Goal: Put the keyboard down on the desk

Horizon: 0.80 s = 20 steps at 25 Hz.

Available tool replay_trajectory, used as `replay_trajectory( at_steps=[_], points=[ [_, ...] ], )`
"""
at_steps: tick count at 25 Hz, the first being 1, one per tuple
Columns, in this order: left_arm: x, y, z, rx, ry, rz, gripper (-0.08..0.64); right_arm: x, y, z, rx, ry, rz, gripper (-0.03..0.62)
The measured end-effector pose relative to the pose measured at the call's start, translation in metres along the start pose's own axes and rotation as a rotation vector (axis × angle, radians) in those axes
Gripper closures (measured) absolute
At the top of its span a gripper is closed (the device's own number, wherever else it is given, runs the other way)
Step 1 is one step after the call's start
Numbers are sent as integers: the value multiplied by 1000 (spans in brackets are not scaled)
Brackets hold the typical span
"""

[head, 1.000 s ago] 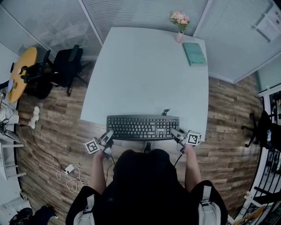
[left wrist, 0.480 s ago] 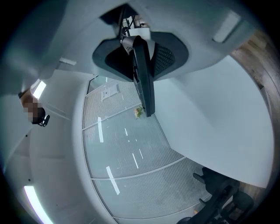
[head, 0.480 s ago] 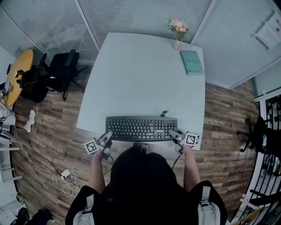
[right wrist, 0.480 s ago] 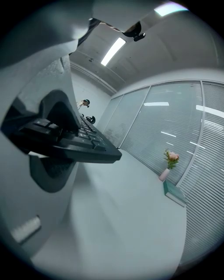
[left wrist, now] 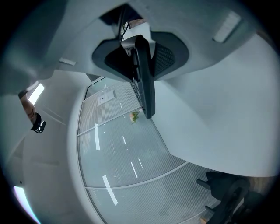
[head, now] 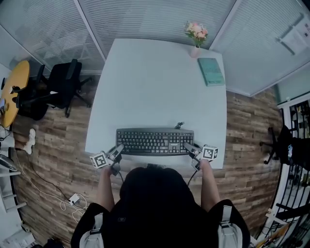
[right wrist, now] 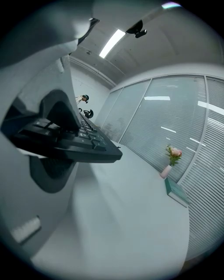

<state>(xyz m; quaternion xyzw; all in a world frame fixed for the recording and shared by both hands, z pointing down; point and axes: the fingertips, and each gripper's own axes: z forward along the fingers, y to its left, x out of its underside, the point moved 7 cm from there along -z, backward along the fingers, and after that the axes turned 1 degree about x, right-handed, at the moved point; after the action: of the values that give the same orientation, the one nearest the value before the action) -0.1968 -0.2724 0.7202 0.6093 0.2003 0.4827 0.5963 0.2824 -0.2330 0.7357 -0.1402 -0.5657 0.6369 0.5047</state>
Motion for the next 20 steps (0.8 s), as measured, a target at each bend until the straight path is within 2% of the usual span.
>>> replay_trajectory(
  at_steps=[6, 10, 14, 20],
  points=[
    [-27, 18, 11, 12, 46, 42, 440, -3, -5, 23, 17, -15, 31, 416],
    [-34, 27, 18, -11, 74, 46, 439, -7, -8, 30, 31, -19, 35, 413],
    [-45, 35, 29, -4, 106, 89, 436, -12, -15, 39, 29, -17, 51, 411],
    [-48, 48, 39, -34, 129, 76, 431, -13, -26, 47, 82, -3, 55, 407]
  ],
)
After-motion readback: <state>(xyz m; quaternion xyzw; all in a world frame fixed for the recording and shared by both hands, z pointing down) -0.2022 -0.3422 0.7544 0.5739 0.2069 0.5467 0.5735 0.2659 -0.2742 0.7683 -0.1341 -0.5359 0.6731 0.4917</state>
